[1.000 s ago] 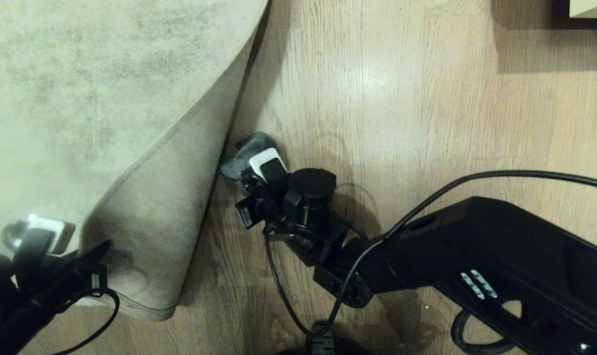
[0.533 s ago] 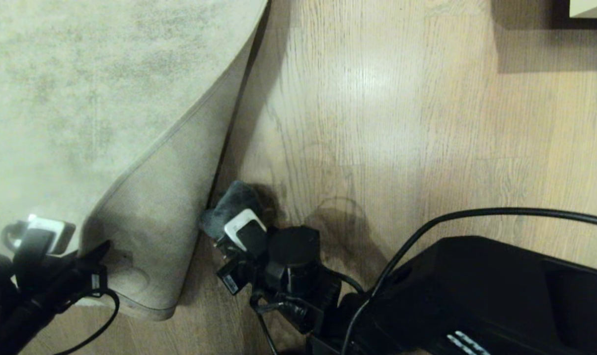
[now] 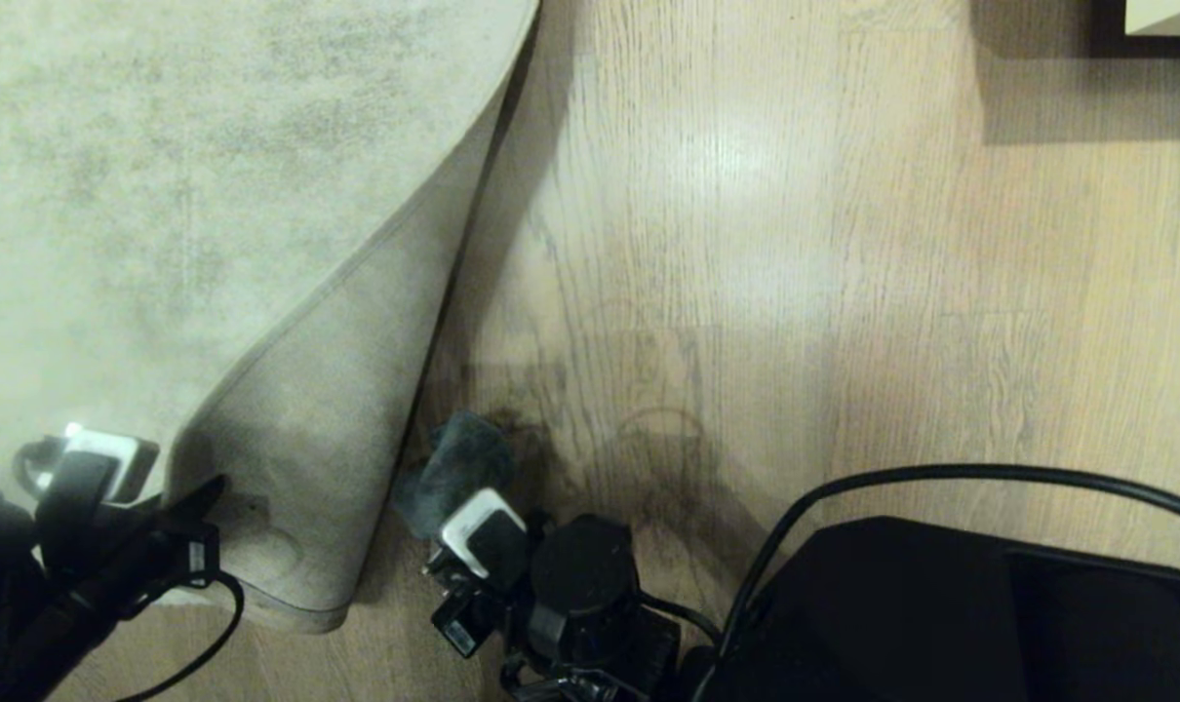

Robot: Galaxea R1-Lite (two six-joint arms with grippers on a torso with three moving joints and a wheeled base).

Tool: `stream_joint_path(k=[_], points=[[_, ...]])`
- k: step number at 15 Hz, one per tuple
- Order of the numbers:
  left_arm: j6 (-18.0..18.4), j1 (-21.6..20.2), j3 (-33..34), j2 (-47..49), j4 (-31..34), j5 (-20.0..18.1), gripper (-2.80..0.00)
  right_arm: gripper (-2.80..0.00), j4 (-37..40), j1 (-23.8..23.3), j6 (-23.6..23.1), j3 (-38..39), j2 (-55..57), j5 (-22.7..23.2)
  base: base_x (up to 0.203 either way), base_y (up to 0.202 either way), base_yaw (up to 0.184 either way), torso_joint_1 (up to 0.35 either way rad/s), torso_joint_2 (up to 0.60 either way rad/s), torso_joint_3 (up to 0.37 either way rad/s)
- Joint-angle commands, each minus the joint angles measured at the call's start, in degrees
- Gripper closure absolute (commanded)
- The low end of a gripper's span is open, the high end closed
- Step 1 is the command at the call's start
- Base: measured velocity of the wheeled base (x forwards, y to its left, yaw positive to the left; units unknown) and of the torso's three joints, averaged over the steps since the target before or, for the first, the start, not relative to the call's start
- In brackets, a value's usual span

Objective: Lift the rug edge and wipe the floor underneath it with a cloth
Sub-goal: Wipe the floor under the carpet with a rag

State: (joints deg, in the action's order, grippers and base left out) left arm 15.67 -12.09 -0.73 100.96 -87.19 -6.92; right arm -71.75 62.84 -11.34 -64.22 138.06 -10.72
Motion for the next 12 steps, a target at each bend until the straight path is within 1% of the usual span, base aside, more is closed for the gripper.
stream_joint_path(k=[1, 8, 10, 12], points=[[0.06, 0.14, 0.03, 0.02, -2.77, 0.24, 0.00, 0.00, -1.15, 0.17, -0.09, 0.02, 1.51, -0.10, 0.000, 0.000, 0.000, 0.000, 0.00, 0.000], [0.06, 0.14, 0.04, 0.02, -2.77, 0.85, 0.00, 0.00, -2.25, 0.09, 0.00, -0.44, 1.59, -0.18, 0.000, 0.000, 0.000, 0.000, 0.00, 0.000], [0.06, 0.15, 0.12, 0.02, -2.77, 0.85, 0.00, 0.00, -2.34, 0.00, 1.50, -0.82, 1.59, -0.36, 0.000, 0.000, 0.000, 0.000, 0.00, 0.000], [0.06, 0.32, 0.12, 0.02, -2.77, 0.92, 0.00, 0.00, -2.34, -0.12, 1.67, -0.82, 1.59, -0.37, 0.000, 0.000, 0.000, 0.000, 0.00, 0.000]])
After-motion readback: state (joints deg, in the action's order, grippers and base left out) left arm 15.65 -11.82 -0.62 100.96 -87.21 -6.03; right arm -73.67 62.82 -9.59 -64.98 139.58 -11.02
